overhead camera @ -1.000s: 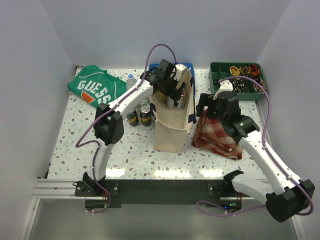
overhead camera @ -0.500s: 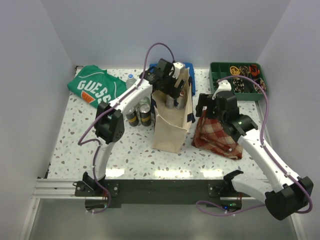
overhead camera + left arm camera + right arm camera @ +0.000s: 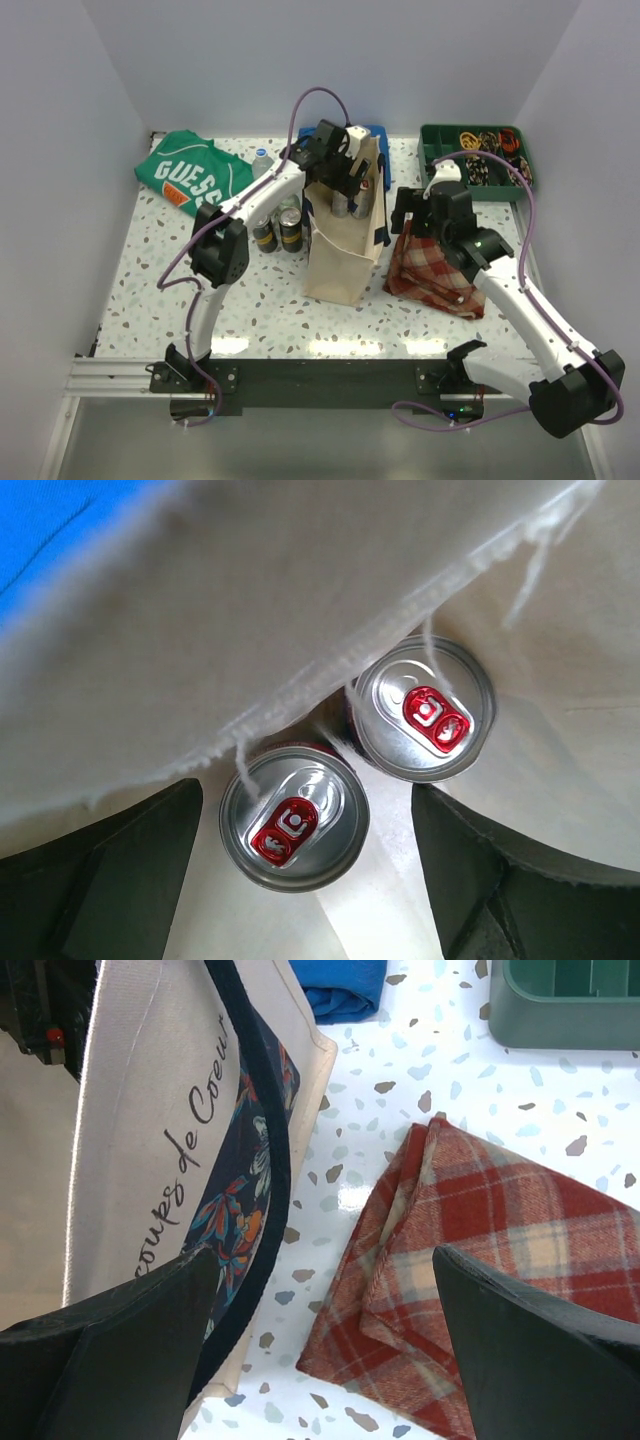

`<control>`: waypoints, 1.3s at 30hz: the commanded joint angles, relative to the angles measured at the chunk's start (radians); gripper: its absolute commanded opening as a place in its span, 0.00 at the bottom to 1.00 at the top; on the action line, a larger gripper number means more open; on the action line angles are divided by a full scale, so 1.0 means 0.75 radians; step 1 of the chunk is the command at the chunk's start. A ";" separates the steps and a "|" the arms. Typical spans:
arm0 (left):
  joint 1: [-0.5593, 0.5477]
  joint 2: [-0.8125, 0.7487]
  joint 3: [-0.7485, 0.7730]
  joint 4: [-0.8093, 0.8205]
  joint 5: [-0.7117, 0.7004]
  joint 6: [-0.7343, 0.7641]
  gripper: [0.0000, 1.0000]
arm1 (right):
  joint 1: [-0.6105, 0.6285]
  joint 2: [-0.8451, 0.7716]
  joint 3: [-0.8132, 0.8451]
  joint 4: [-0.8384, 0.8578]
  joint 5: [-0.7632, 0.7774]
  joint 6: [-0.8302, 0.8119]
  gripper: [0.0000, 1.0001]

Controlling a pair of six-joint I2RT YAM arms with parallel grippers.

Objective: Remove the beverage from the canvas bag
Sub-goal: Take out the drink from the canvas bag.

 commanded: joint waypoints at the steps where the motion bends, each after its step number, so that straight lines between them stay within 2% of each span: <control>1: 0.024 -0.008 -0.042 0.051 -0.051 -0.001 0.89 | -0.008 -0.028 0.056 0.025 0.045 -0.005 0.93; 11: 0.026 -0.033 -0.091 0.092 -0.085 0.003 0.88 | -0.010 -0.225 0.089 0.029 0.043 -0.026 0.93; 14: 0.024 -0.035 -0.093 0.110 -0.067 -0.001 0.82 | -0.010 -0.241 0.093 0.033 0.039 -0.038 0.93; 17: 0.020 -0.043 -0.093 0.119 -0.055 -0.005 0.68 | -0.010 -0.235 0.093 0.021 0.045 -0.042 0.94; 20: 0.020 -0.051 -0.103 0.119 -0.049 -0.005 0.59 | -0.012 -0.223 0.087 0.019 0.041 -0.040 0.94; 25: 0.018 -0.078 -0.158 0.147 -0.045 -0.011 0.51 | -0.010 -0.215 0.089 0.017 0.043 -0.038 0.94; 26: 0.018 -0.082 -0.168 0.149 -0.045 -0.015 0.45 | -0.012 -0.217 0.089 0.015 0.047 -0.042 0.94; 31: 0.014 -0.086 -0.171 0.158 -0.036 -0.019 0.32 | -0.012 -0.217 0.082 0.013 0.058 -0.044 0.94; 34: 0.010 -0.086 -0.169 0.151 -0.040 -0.015 0.21 | -0.012 -0.215 0.080 0.015 0.056 -0.044 0.94; 38: -0.006 -0.096 -0.168 0.145 -0.071 -0.011 0.00 | -0.010 -0.213 0.080 0.015 0.056 -0.040 0.94; 39: -0.009 -0.100 -0.168 0.147 -0.081 -0.011 0.00 | -0.010 -0.211 0.078 0.015 0.054 -0.040 0.94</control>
